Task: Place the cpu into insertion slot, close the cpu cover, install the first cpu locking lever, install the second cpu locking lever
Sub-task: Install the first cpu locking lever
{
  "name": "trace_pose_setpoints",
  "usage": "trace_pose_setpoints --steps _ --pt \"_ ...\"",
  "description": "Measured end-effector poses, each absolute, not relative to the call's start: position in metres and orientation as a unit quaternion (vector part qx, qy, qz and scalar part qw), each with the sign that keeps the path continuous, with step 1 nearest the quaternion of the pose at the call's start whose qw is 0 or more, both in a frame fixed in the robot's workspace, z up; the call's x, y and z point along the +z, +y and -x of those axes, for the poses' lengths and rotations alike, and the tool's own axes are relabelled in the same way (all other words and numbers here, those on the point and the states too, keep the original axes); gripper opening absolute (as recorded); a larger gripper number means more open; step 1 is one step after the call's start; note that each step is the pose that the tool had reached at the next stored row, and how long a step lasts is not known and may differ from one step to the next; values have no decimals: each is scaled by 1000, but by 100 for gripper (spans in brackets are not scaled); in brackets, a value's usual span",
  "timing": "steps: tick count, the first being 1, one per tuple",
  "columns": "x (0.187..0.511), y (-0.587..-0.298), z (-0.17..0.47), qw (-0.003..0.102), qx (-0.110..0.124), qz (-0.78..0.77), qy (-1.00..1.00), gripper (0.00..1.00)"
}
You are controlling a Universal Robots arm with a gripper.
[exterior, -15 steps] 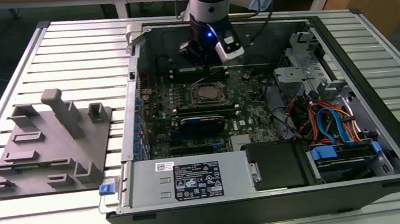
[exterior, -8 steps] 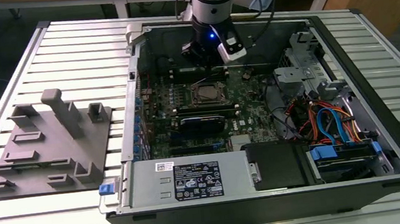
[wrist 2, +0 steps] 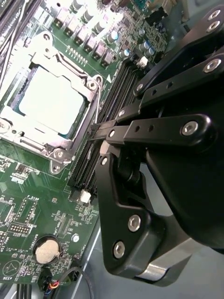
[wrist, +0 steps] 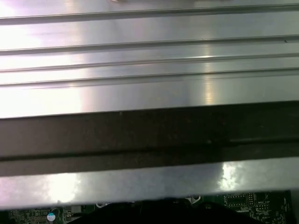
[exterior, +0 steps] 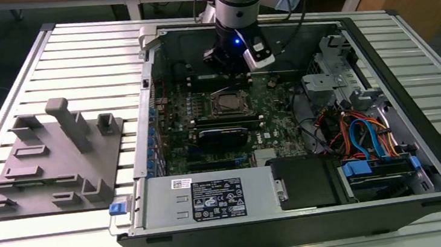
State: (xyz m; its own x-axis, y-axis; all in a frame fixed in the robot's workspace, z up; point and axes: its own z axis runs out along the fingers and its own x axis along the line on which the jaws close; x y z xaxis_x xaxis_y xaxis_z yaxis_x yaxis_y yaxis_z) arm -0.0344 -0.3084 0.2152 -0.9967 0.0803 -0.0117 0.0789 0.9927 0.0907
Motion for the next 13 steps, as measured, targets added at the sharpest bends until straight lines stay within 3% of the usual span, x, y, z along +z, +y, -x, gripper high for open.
trace_pose_setpoints --steps 13 --pt "207 -308 31 8 45 -40 998 10"
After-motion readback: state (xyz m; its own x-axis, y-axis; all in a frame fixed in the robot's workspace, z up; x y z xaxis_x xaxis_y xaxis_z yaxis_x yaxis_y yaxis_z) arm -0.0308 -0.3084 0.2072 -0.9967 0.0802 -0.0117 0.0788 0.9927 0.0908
